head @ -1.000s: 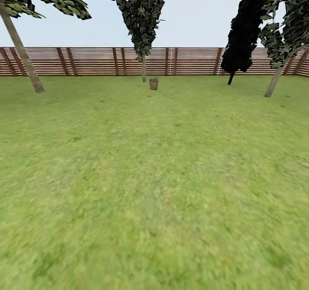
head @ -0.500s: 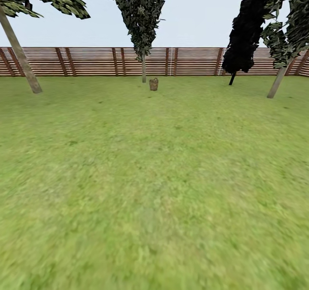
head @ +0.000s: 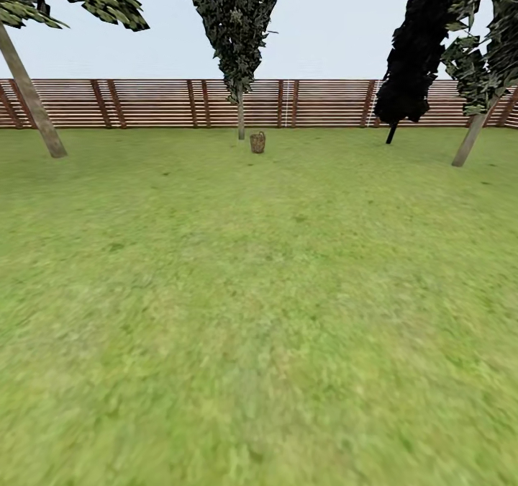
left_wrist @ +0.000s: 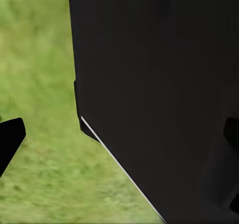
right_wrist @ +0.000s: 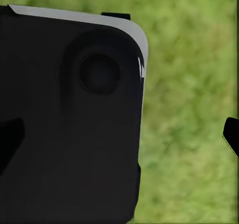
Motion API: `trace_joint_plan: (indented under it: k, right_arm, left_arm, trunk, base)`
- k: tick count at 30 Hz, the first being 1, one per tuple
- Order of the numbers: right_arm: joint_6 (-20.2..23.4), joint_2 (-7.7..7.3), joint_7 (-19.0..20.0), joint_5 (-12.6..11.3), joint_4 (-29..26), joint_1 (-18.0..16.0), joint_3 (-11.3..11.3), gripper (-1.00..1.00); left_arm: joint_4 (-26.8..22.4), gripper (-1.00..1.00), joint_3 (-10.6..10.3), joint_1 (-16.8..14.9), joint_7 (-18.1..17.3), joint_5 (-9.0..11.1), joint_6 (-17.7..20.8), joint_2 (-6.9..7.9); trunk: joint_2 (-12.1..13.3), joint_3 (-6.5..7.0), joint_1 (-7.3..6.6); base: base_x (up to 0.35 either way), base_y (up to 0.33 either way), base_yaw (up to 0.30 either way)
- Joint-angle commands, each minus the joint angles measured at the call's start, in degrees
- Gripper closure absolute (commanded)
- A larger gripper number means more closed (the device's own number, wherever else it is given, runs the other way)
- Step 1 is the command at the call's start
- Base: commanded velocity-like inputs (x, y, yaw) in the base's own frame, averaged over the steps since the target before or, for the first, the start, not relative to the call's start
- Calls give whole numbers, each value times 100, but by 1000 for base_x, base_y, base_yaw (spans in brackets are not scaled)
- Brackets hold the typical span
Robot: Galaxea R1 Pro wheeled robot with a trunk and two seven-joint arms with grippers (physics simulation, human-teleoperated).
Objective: Take the three Easter eggs out of the wicker basket on the lawn in the garden, then place them on the lawn next to a single tree (choose any tree) so that all three eggs are next to the same tree and none are left in the basket.
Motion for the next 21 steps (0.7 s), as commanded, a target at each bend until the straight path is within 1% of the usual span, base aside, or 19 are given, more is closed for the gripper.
trace_joint_plan:
  k: [1,21]
  right_arm:
    - [-16,-5,2,15,5,-3,3,-100]
    - [28,17,2,12,118,-3,8,-100]
  left_arm:
    - [-9,-100,2,6,1,7,-7,-1]
    - [-9,-100,4,3,1,7,-5,0]
  trunk:
    - [-1,-4,3]
    - [-1,-4,3]
  base:
    - [327,0,0]
    - [326,0,0]
